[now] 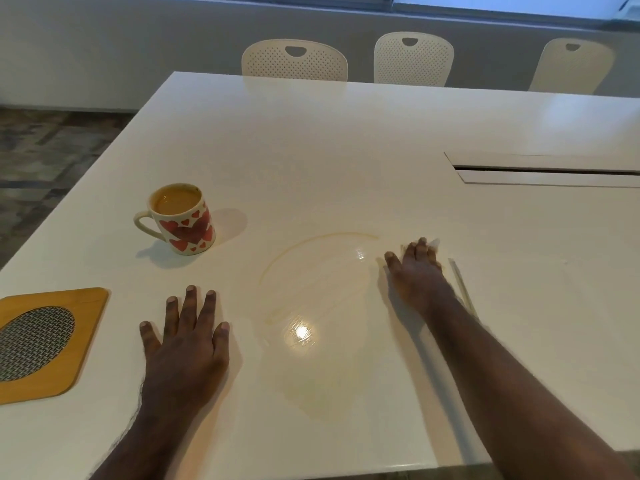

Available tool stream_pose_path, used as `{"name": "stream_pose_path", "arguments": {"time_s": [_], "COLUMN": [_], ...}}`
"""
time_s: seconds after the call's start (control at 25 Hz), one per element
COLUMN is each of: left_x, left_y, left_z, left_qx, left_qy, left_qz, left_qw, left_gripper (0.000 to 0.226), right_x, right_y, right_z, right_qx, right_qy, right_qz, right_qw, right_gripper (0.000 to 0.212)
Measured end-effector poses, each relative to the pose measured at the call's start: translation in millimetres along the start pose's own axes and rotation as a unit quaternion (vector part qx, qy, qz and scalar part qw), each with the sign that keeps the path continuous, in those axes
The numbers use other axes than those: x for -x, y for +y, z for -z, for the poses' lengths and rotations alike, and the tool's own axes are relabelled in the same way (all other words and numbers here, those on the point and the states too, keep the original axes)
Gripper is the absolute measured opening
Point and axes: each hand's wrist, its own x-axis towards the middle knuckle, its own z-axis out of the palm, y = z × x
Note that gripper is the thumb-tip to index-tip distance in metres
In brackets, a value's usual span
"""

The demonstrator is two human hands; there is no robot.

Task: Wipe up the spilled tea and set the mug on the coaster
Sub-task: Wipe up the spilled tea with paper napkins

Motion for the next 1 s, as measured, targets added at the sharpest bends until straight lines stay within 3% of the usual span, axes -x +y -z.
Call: {"name": "stream_pose_path", "arguments": {"time_s": [0.12, 0.2, 0.28, 0.36, 0.44, 0.6, 0.72, 0.88, 1.0], "left_x": [0.2, -0.9, -1.7, -2.2, -1.1, 0.1, 2.4, 0.2, -0.6], "left_y": [-1.3, -2.6, -3.8, -4.9, -5.0, -0.5, 1.2, 1.8, 0.0], "left_z": [-1.9, -3.0, -4.1, -4.7, -4.1, -1.1, -1.4, 0.0, 2.1], "left_qx": [0.004, 0.006, 0.004, 0.000, -0.001, -0.008, -0.025, -0.003, -0.002], "left_qy": [0.001, 0.000, -0.001, -0.005, -0.005, -0.007, 0.002, -0.005, -0.015], "left_qz": [0.002, 0.002, 0.000, 0.000, 0.000, 0.002, 0.002, 0.005, 0.007], "left_qw": [1.000, 1.000, 1.000, 1.000, 1.000, 1.000, 1.000, 1.000, 1.000], "left_gripper": [0.069, 0.067, 0.065, 0.068, 0.073, 0.072, 0.072, 0.068, 0.064], "right_x": [-22.9, -15.1, 11.2, 31.5, 23.4, -31.1, -52.9, -30.3, 43.8], "right_y": [-46.1, -88.1, -122.7, -129.3, -108.3, -41.6, -43.2, -120.5, -163.6], "right_z": [-6.3, -22.5, -42.5, -55.8, -52.3, -11.6, -3.0, -30.2, -67.3], "right_qx": [-0.023, 0.000, 0.039, 0.063, 0.058, 0.001, -0.002, 0.037, 0.076], "right_qy": [-0.009, -0.040, -0.074, -0.096, -0.071, -0.004, 0.021, -0.034, -0.067], "right_qz": [0.028, 0.131, 0.264, 0.340, 0.313, 0.053, 0.016, 0.197, 0.406], "right_qw": [0.999, 0.991, 0.961, 0.933, 0.945, 0.999, 1.000, 0.979, 0.908], "right_gripper": [0.075, 0.073, 0.072, 0.071, 0.070, 0.070, 0.070, 0.066, 0.062]}}
